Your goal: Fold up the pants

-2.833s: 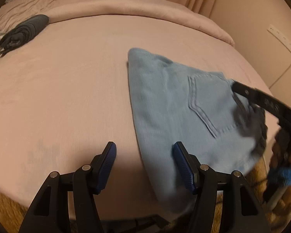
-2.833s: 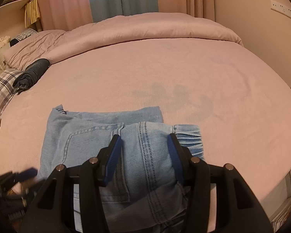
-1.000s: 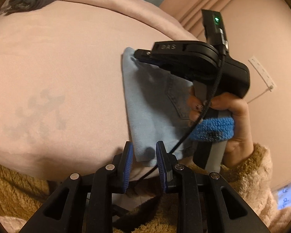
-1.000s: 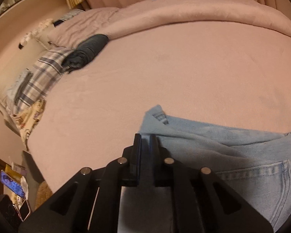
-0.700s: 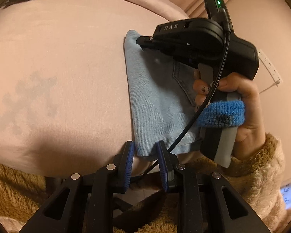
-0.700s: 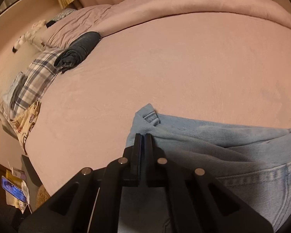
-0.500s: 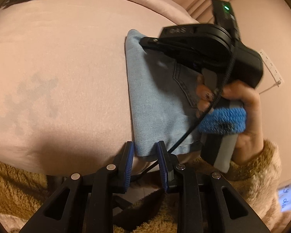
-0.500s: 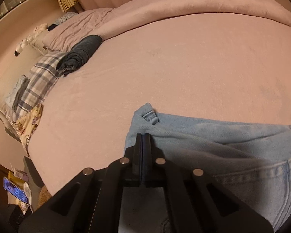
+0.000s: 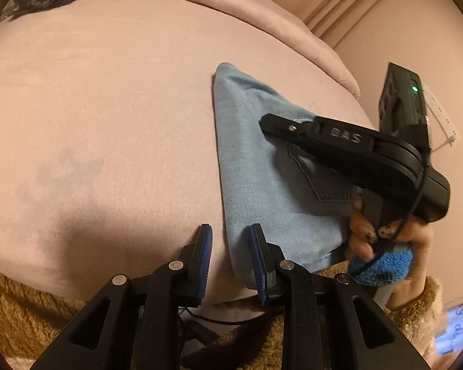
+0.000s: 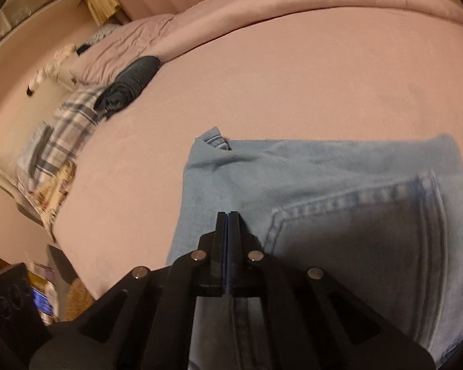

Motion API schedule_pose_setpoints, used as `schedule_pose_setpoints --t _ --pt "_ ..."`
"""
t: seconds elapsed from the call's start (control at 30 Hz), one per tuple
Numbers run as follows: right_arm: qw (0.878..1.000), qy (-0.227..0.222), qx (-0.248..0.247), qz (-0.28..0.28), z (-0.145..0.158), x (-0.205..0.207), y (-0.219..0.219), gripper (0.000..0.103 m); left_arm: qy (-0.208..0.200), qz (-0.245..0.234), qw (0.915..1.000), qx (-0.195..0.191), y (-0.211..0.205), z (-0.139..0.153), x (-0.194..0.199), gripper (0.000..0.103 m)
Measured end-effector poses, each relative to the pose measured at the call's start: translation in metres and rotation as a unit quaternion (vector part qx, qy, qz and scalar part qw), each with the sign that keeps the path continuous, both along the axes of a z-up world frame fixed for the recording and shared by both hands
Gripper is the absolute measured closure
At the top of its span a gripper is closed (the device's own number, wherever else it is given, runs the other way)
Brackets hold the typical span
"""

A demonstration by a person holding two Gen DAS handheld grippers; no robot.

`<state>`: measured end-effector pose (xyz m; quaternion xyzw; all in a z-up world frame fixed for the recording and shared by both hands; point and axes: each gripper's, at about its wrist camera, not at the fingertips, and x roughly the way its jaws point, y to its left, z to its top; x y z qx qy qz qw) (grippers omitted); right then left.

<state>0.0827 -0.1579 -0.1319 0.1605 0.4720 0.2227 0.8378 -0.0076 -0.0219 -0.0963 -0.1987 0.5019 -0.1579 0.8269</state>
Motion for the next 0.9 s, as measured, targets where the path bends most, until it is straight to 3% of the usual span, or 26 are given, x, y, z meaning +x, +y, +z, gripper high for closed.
schedule_pose_setpoints --t 0.1,0.2,0.47,0.6,0.7,0.8,0.9 --pt "1.0 -0.004 -0.002 -0.002 0.014 -0.011 -0.004 0.095 -0.004 -0.002 0.9999 0.01 0.003 0.008 0.005 0.076" --pt "0.999 -0.043 -0.019 0.0 0.033 -0.034 -0.012 0.095 -0.018 0.001 0.9994 0.028 0.0 0.014 0.012 0.076" --pt "0.995 -0.075 -0.027 -0.061 0.05 -0.069 -0.068 0.09 -0.04 -0.009 0.9978 0.051 -0.012 0.026 0.034 0.076" --pt "0.99 -0.091 -0.01 -0.104 0.061 -0.086 -0.105 0.056 -0.05 -0.007 0.9973 0.053 -0.016 0.03 0.045 0.076" --pt "0.985 -0.1 -0.009 -0.142 0.064 -0.099 -0.132 0.052 -0.052 -0.003 0.9971 0.056 -0.017 0.029 0.049 0.076" --pt "0.982 -0.095 0.005 -0.164 0.06 -0.104 -0.155 0.036 -0.042 -0.001 0.9974 0.058 -0.026 0.027 0.059 0.075" --pt "0.981 -0.075 0.014 -0.177 0.049 -0.103 -0.17 0.033 -0.029 0.003 0.998 0.056 -0.026 0.022 0.064 0.059"
